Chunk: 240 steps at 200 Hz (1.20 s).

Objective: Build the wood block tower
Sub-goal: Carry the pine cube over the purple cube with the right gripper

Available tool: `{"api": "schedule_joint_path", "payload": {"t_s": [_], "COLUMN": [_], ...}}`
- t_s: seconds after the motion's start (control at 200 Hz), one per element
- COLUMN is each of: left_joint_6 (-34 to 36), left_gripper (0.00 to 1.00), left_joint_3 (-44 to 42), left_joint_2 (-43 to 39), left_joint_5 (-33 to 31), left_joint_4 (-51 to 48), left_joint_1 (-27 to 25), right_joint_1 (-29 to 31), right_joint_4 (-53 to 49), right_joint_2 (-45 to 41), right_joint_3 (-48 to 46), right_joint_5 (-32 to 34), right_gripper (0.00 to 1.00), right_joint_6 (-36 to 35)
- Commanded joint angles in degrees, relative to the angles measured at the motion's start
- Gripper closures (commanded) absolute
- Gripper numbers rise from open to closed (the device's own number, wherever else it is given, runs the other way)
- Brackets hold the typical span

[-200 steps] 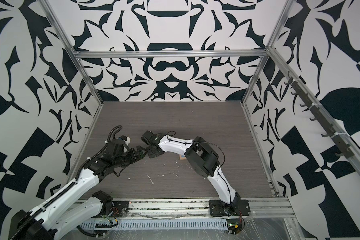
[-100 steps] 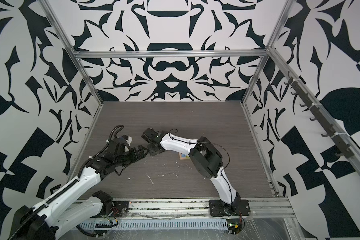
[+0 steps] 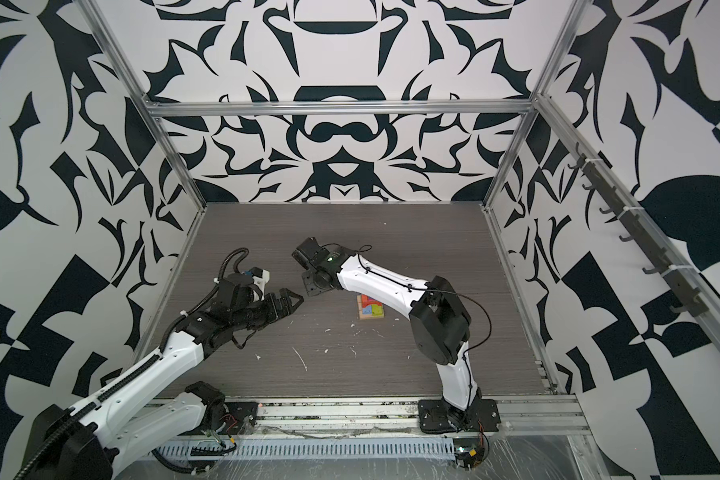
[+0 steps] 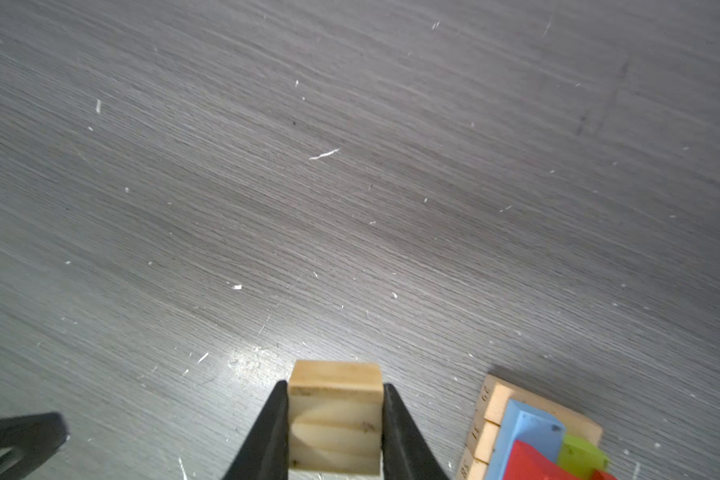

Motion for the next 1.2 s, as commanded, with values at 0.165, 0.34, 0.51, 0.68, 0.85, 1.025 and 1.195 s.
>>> {"api": "schedule_joint_path", "payload": {"t_s": [0.165,0.34,0.51,0.68,0.85,1.025,1.195], "left_joint_6": [1.0,1.0,-0.1,-1.3,-1.6,-1.6,-2.1], "left_gripper": [0.00,0.00,0.00,0.01,0.01,0.00,0.00], "left_joint_3": [-0.6,-0.1,-0.3,-0.8,-0.7,-1.0,-0.9], "left_joint_2": [1.3,2.6,3.7,4.4,4.5,4.3,4.6], "left_joint_5": [5.1,6.9,8.0,9.1,9.3,9.5,9.5], "left_joint_4": [4.4,5.8,8.1,10.5,11.4,11.6,12.5], "left_joint_1": [0.2,0.3,0.3,0.3,0.2,0.3,0.3], "right_joint_1": [-1.8,-3.3,-4.9,-6.8,-8.9,-10.4,-11.5], "right_joint_4": [-1.4,-2.0,-2.1,-2.0,-2.2,-2.3,-2.5], "right_joint_2": [-7.5,-10.9,-14.3,-18.2,-22.3,-24.9,-26.4], "right_joint_3": [-3.3,-5.8,-9.1,-12.9,-15.9,-18.6,-20.0], "right_joint_5": [3.5,4.1,4.7,5.0,5.0,4.7,4.6], "right_gripper": [0.67,0.67,0.67,0.67,0.67,0.67,0.67], "right_joint_6": [-0.4,-0.3,-0.1,0.3,0.5,0.8,0.6]}}
